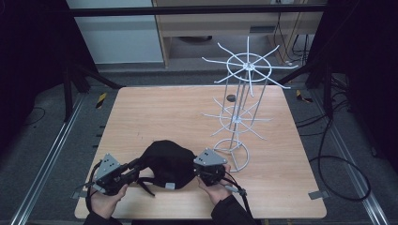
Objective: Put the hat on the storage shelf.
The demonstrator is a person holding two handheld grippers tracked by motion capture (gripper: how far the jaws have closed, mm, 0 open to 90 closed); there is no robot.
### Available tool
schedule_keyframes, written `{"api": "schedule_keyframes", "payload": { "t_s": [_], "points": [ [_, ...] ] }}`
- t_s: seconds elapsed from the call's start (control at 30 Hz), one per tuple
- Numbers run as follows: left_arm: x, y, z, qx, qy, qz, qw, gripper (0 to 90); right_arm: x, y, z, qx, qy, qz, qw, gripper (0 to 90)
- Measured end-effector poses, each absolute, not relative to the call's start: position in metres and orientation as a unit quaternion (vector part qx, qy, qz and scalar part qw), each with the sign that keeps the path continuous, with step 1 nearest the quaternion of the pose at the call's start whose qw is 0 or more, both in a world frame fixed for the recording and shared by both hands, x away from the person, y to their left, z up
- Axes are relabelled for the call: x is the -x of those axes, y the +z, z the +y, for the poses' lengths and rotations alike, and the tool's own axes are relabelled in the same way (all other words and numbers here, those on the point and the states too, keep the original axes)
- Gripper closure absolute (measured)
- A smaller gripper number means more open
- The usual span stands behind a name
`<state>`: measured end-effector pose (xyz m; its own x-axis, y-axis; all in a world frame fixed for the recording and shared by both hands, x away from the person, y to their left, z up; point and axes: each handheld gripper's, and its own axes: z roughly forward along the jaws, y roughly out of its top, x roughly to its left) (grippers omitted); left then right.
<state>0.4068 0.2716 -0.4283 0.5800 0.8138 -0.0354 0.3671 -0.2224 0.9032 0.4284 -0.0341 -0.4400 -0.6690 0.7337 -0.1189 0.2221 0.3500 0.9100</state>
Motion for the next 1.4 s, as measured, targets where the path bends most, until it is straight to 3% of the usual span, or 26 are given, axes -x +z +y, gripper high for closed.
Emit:
{"api": "schedule_keyframes", "payload": {
  "t_s": [0.13, 0.33, 0.4, 0.53, 0.57, 0.67, 0.87, 1.13, 1.4],
  "points": [
    [-0.427, -0.442, 0.264, -0.771, 0.223, 0.393, 0.448, 79.3, -0.432, -0.431, -0.033, -0.264, 0.481, 0.745, 0.38, 83.0],
    [-0.43, -0.461, 0.266, -0.796, 0.203, 0.401, 0.405, 79.5, -0.431, -0.445, -0.037, -0.225, 0.472, 0.77, 0.365, 78.3],
    [-0.428, -0.464, 0.272, -0.797, 0.191, 0.409, 0.4, 79.4, -0.423, -0.447, -0.04, -0.198, 0.487, 0.785, 0.327, 73.1],
    [-0.428, -0.467, 0.28, -0.794, 0.178, 0.428, 0.394, 75.8, -0.412, -0.449, -0.041, -0.17, 0.48, 0.807, 0.3, 72.0],
    [-0.428, -0.467, 0.283, -0.788, 0.172, 0.434, 0.4, 75.8, -0.412, -0.449, -0.041, -0.17, 0.48, 0.807, 0.3, 72.0],
    [-0.427, -0.462, 0.301, -0.764, 0.134, 0.452, 0.44, 63.2, -0.405, -0.448, -0.04, -0.175, 0.469, 0.809, 0.309, 78.6],
    [-0.42, -0.451, 0.32, -0.742, 0.12, 0.45, 0.482, 49.1, -0.408, -0.451, -0.034, -0.194, 0.46, 0.805, 0.319, 82.2],
    [-0.402, -0.433, 0.305, -0.769, 0.143, 0.388, 0.487, 40.4, -0.415, -0.449, -0.031, -0.243, 0.465, 0.786, 0.326, 84.0],
    [-0.399, -0.401, 0.299, -0.742, 0.162, 0.377, 0.53, 37.1, -0.422, -0.45, -0.037, -0.251, 0.474, 0.777, 0.329, 84.1]
  ]
}}
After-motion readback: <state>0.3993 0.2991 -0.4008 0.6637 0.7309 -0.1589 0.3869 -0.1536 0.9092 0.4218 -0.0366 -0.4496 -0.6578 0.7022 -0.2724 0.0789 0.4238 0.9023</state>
